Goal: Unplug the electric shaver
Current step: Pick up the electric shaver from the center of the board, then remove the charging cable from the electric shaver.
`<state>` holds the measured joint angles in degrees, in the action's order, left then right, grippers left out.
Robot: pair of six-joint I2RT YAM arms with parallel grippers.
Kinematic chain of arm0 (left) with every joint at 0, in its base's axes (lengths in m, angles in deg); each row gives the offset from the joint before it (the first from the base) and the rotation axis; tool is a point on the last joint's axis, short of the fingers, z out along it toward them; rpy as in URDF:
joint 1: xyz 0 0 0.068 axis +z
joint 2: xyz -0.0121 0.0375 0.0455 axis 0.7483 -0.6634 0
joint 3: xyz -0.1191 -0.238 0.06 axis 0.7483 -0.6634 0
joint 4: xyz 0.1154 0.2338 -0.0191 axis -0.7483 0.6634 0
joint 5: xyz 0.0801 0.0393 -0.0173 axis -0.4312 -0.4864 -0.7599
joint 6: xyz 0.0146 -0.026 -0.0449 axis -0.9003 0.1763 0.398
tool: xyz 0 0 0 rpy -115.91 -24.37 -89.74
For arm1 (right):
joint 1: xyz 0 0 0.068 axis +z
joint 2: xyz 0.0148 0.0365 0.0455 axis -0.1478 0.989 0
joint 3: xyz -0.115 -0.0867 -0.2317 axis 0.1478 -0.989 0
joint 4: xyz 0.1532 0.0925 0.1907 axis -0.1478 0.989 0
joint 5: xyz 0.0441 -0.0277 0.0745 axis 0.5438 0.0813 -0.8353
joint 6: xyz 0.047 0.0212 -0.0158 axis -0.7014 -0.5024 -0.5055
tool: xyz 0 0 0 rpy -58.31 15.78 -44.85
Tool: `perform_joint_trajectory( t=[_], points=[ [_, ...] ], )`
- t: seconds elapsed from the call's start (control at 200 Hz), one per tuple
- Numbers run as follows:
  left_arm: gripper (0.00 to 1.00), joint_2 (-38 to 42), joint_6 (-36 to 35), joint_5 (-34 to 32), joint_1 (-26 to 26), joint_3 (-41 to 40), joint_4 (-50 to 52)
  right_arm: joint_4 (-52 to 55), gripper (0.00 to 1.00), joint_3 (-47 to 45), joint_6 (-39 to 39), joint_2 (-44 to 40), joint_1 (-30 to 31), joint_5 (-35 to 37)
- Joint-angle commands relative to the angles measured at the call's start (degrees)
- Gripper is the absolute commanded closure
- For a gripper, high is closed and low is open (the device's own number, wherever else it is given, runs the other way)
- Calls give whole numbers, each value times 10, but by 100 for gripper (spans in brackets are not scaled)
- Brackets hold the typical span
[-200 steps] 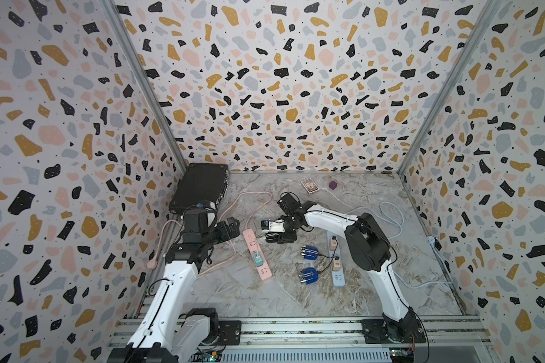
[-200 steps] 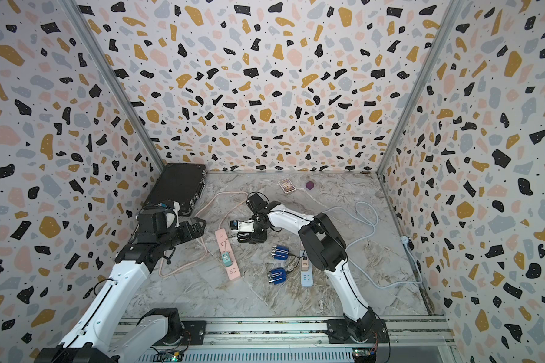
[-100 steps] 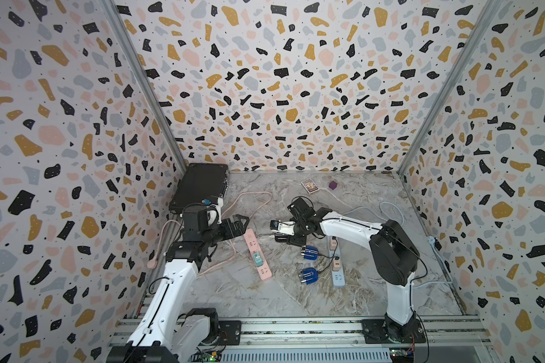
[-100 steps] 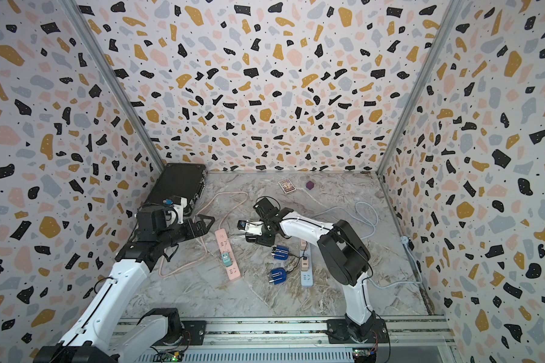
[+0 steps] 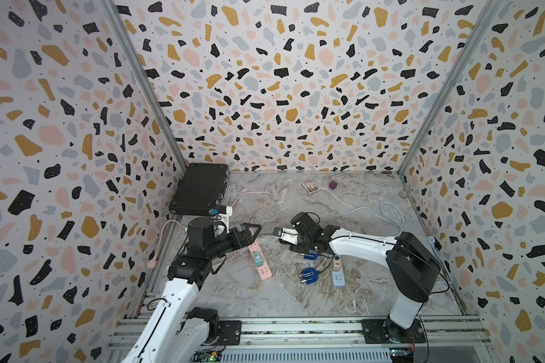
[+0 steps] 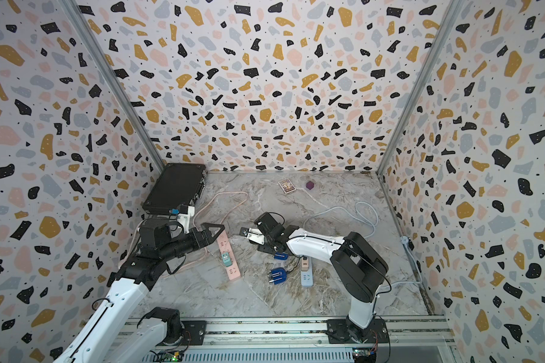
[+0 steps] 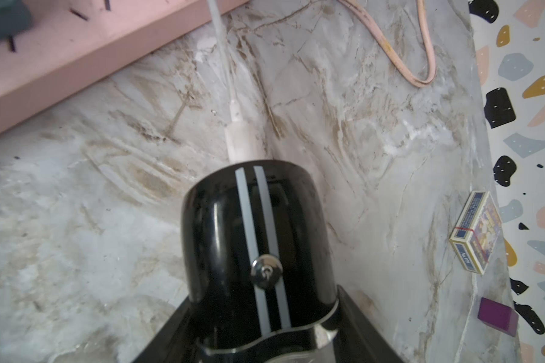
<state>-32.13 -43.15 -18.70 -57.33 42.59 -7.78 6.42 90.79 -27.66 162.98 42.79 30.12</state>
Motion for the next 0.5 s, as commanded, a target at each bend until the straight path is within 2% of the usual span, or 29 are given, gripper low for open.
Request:
perform_joint_trajectory(
  t=[0.0,0.105,0.195,0.31,0.496],
  points=[
    [4,27,72,-21,-15,-17,-31,-55,69,-7,-35,-34,11,28],
    [5,79,140,-84,-51,-66,-80,-87,69,-15,-54,-44,14,34],
    [5,101,166,-140,-88,-102,-114,-99,69,-21,-73,-56,15,37],
    [5,70,173,-162,-126,-107,-142,-109,70,-35,-96,-85,16,37],
    [5,20,173,-190,-155,-98,-182,-99,70,-64,-118,-143,17,24]
  ],
)
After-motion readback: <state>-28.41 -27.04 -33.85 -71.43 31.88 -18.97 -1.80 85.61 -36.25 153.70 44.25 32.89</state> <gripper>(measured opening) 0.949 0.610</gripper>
